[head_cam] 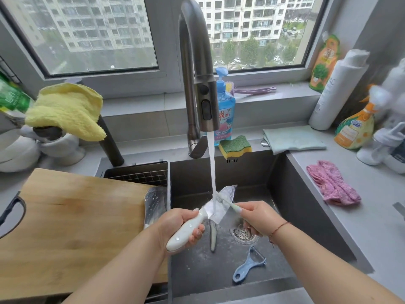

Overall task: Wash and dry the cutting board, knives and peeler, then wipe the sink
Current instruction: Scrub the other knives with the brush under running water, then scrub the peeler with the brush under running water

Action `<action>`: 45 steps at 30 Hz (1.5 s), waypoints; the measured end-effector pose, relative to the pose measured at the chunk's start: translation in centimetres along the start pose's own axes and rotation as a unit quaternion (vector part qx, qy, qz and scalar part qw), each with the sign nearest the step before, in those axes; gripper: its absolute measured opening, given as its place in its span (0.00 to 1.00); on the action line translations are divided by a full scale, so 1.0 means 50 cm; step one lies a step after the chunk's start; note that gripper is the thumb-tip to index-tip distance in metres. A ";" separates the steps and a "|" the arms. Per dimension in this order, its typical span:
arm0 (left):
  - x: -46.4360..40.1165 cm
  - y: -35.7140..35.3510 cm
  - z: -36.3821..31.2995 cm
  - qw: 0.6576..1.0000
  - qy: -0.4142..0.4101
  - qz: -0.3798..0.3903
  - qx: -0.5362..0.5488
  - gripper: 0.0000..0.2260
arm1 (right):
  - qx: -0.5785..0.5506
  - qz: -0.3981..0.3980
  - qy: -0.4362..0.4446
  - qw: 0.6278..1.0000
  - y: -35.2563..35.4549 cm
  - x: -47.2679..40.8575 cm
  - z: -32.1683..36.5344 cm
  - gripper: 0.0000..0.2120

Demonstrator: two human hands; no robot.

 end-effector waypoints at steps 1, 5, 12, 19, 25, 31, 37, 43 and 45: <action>0.002 0.005 0.001 1.000 0.001 0.001 -0.004 0.14 | -0.004 -0.013 -0.008 1.000 0.008 -0.007 -0.009 0.10; 0.013 0.016 0.006 1.000 0.006 0.001 -0.014 0.12 | 0.099 -0.081 -0.046 0.991 0.049 -0.034 -0.058 0.10; 0.031 0.047 -0.029 0.984 -0.082 -0.083 -0.134 0.15 | -0.026 -0.087 -0.112 0.990 -0.008 -0.033 -0.070 0.10; 0.062 0.068 -0.060 0.972 -0.156 -0.116 -0.134 0.11 | -0.327 0.019 -0.194 0.925 -0.154 -0.020 -0.009 0.08; 0.121 0.128 -0.089 0.957 -0.230 -0.142 -0.107 0.09 | -0.384 0.052 -0.173 0.905 -0.189 -0.013 0.040 0.08; 0.190 0.242 -0.094 0.922 -0.288 -0.244 -0.087 0.07 | -0.375 0.054 -0.171 0.910 -0.212 -0.022 0.049 0.12; 0.210 0.318 -0.067 0.890 -0.262 -0.356 -0.107 0.08 | -0.371 0.035 -0.185 0.909 -0.223 -0.027 0.035 0.12; 0.169 0.318 -0.051 0.885 -0.219 -0.388 -0.138 0.12 | -0.378 0.027 -0.199 0.904 -0.229 -0.028 0.021 0.08; 0.154 0.307 -0.052 0.880 -0.214 -0.391 -0.166 0.09 | -0.382 0.023 -0.202 0.902 -0.227 -0.032 0.013 0.07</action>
Point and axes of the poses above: each hand's wrist, its own x-axis away from the middle knuckle, its own y-axis out of the back of the hand, z = x × y, the point moved 10 cm from there along -x, towards the middle knuckle, and after that the axes turned 2 degrees about x, right-handed, at the moved point
